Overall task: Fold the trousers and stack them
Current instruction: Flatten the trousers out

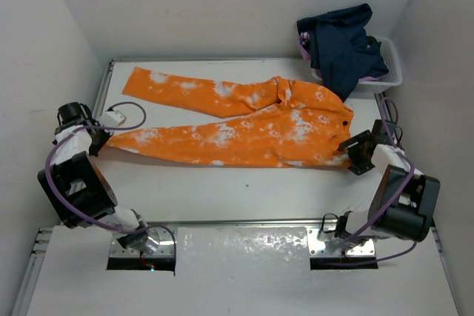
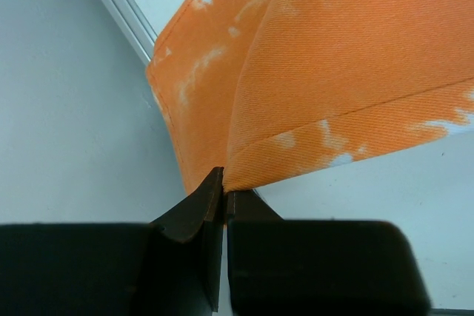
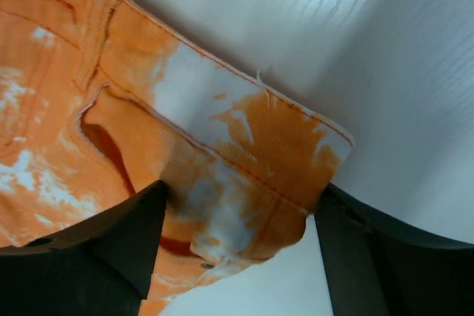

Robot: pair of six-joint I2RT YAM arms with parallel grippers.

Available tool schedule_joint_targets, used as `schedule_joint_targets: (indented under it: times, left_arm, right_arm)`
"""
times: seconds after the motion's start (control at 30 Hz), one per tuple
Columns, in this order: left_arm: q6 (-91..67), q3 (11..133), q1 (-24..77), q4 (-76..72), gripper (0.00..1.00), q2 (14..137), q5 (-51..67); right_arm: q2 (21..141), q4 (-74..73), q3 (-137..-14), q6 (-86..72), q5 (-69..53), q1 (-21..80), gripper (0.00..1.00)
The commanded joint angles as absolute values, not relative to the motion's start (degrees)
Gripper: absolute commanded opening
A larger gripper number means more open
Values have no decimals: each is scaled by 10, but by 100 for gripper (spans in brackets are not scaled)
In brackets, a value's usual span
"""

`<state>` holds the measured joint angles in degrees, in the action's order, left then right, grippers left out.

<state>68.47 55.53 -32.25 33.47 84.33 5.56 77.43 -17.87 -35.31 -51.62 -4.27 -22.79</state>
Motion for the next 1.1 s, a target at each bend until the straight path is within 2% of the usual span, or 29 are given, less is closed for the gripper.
schedule_joint_targets:
  times: [0.0,0.03,0.1,0.13,0.2,0.43,0.53,0.7,0.87,0.93,0.97,1.0,1.03,1.07]
  left_arm:
    - [673,580,-331,330,0,845,57]
    - [672,582,-331,331,0,845,57]
    - [671,584,-331,332,0,846,58]
    - [671,588,-331,333,0,846,58]
    - [672,598,-332,334,0,843,58]
    - [691,673,-352,359,0,839,69]
    - [713,680,-359,380,0,831,59]
    - [749,637,-360,448,0,819,50]
    - [770,579,-361,466,0,817,-3]
    - [779,553,-363,475,5,818,-28]
    - [782,546,-364,481,15,819,-41]
    - [790,538,-363,489,21,822,-48]
    - [793,536,-364,504,26,824,-54]
    - [795,536,-363,512,39,824,-72]
  right_arm:
    - [816,-121,-346,-554,-25,-221,69]
    - [828,-108,-357,-550,-24,-221,51]
    - [852,-102,-372,-538,-22,-221,32]
    - [858,-116,-389,-527,-21,-221,15]
    - [857,-147,-411,-506,-4,-221,0]
    - [721,-265,-458,-426,82,-241,0]
    - [641,-306,-410,-437,66,-279,0]
    - [546,-365,-308,-467,116,-288,0]
    - [482,-425,-279,-497,183,-289,0]
    - [473,-435,-277,-499,203,-289,0]
    - [473,-439,-278,-500,219,-289,4]
    - [475,-442,-283,-499,226,-289,9]
    - [476,-443,-286,-499,229,-289,29]
    - [479,-446,-289,-501,240,-289,40]
